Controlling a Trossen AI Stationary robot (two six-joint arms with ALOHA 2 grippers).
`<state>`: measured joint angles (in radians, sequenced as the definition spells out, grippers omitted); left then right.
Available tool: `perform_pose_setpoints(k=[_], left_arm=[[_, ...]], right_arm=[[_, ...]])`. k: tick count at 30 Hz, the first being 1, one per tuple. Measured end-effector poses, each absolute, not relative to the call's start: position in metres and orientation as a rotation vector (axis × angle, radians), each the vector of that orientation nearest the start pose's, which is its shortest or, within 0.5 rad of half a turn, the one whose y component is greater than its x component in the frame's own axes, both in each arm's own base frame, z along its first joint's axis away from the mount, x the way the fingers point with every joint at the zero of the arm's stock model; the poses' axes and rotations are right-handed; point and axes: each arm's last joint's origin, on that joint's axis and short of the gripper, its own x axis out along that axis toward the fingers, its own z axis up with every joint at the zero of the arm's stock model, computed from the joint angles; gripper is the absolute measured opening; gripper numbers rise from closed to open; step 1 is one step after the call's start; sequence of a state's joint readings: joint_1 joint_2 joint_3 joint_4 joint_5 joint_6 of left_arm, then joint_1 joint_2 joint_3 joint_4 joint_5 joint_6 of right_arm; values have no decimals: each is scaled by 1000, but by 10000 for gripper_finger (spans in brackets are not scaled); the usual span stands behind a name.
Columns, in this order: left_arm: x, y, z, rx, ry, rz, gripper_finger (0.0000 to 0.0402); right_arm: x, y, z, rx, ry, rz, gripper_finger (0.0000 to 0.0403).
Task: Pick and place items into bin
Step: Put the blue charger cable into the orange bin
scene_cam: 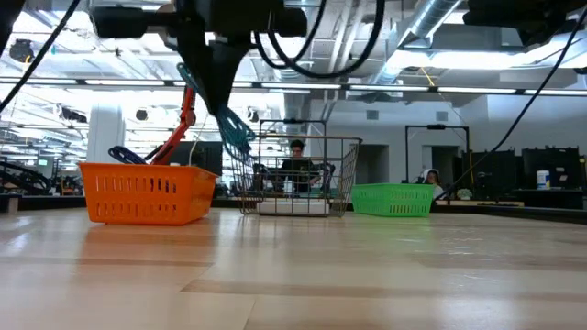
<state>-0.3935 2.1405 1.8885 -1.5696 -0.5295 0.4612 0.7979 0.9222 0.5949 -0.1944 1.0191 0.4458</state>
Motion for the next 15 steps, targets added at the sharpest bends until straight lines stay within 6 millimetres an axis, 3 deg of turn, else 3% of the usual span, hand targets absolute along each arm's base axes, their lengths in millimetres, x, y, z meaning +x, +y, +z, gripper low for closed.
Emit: perform_pose_setpoints(k=[10,15], left_arm=[[346,-134,274,1039,1563,-156,0],[329,-124,271,1002,1610,-145,0]], right_arm=[[146,114,251,28,263,-281,108],[146,114,251,28,264,-281,108]])
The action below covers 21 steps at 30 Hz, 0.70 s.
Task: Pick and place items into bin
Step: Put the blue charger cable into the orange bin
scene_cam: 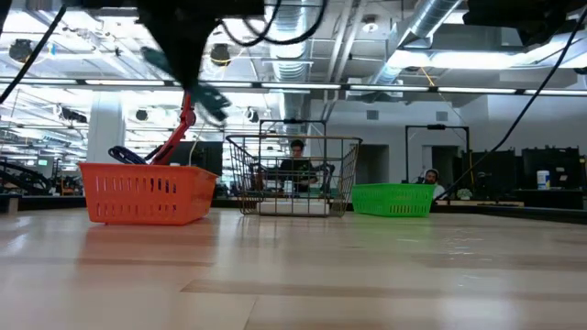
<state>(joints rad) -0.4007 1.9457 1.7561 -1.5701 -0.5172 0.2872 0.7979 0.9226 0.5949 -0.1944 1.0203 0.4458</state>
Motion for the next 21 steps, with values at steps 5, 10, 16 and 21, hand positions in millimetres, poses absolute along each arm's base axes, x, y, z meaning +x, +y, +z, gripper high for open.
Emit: perform_pose_setpoints(k=[5,10,16,21], left_arm=[[305,-107,260,954,1660,-99,0],[287,-94,242,899,1593,-73,0],[275,-87,214,897,1641,-98,0],[274,-87,202,901,1642,-115,0]], right_arm=[[146,114,251,28,263,-281,108],[146,114,251,33,259,-281,108],[147,115,252,40,254,-282,108],[147,114,252,45,251,-284,108]])
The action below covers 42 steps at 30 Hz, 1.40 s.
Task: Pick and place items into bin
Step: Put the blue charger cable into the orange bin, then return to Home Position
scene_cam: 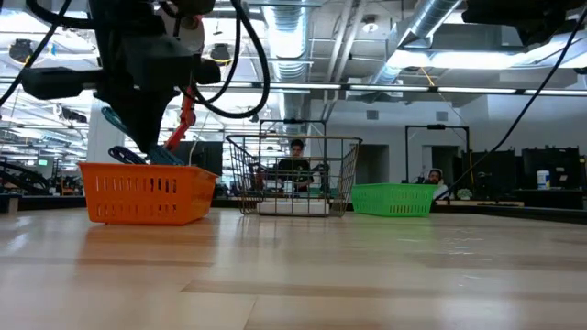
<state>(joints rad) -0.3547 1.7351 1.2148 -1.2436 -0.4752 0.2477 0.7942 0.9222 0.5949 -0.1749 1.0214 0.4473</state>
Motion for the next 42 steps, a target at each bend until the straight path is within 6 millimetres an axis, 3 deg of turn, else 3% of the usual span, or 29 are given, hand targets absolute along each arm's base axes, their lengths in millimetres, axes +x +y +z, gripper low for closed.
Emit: perform_pose_setpoints(k=[4,17,21,24,27,31,34,38,42], left_arm=[[275,-88,201,891,1633,-119,12],[280,-91,200,792,1583,-107,113],[282,-92,210,738,1583,-85,126],[284,-95,234,637,1511,-90,127],[281,-98,273,534,1370,-108,127],[263,-101,332,415,1049,-139,127],[239,-101,370,293,802,-154,127],[199,-96,397,236,690,-222,128],[169,-89,409,156,638,-198,128]], right_arm=[[149,112,252,51,249,-298,108],[153,107,252,54,249,-331,108],[153,107,252,54,249,-331,108],[153,107,252,54,250,-330,108],[153,108,252,70,257,-311,108],[153,109,252,133,272,-266,108],[153,110,251,134,289,-226,108],[155,112,255,132,291,-149,108],[154,104,270,140,257,18,108]])
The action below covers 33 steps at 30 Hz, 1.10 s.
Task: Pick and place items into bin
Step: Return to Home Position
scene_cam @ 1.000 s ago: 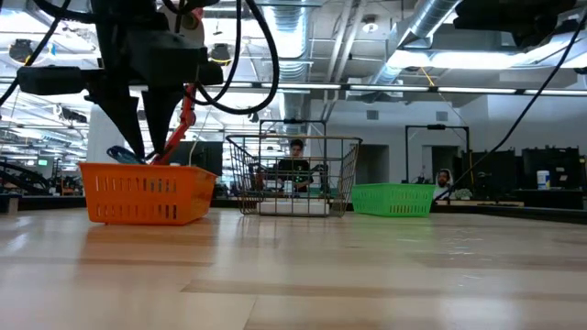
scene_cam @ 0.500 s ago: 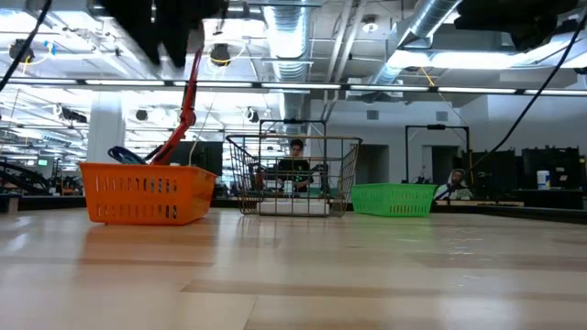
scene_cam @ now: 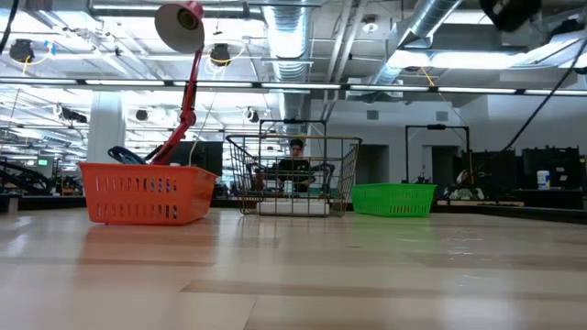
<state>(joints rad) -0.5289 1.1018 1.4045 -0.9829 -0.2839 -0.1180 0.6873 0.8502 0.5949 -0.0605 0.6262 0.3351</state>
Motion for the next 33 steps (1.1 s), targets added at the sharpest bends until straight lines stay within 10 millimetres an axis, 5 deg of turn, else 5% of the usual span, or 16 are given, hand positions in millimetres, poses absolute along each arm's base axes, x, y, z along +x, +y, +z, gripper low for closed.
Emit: perform_pose_setpoints(k=[6,14,23,33], left_arm=[[157,-84,405,183,454,-152,128],[154,-62,380,-10,262,-452,128],[157,-42,306,-97,171,-427,128],[130,-34,230,-183,-61,-466,128]], right_arm=[[135,75,298,113,138,332,108],[86,36,312,134,44,600,108],[48,21,303,129,45,597,108],[21,16,296,119,-30,617,108]])
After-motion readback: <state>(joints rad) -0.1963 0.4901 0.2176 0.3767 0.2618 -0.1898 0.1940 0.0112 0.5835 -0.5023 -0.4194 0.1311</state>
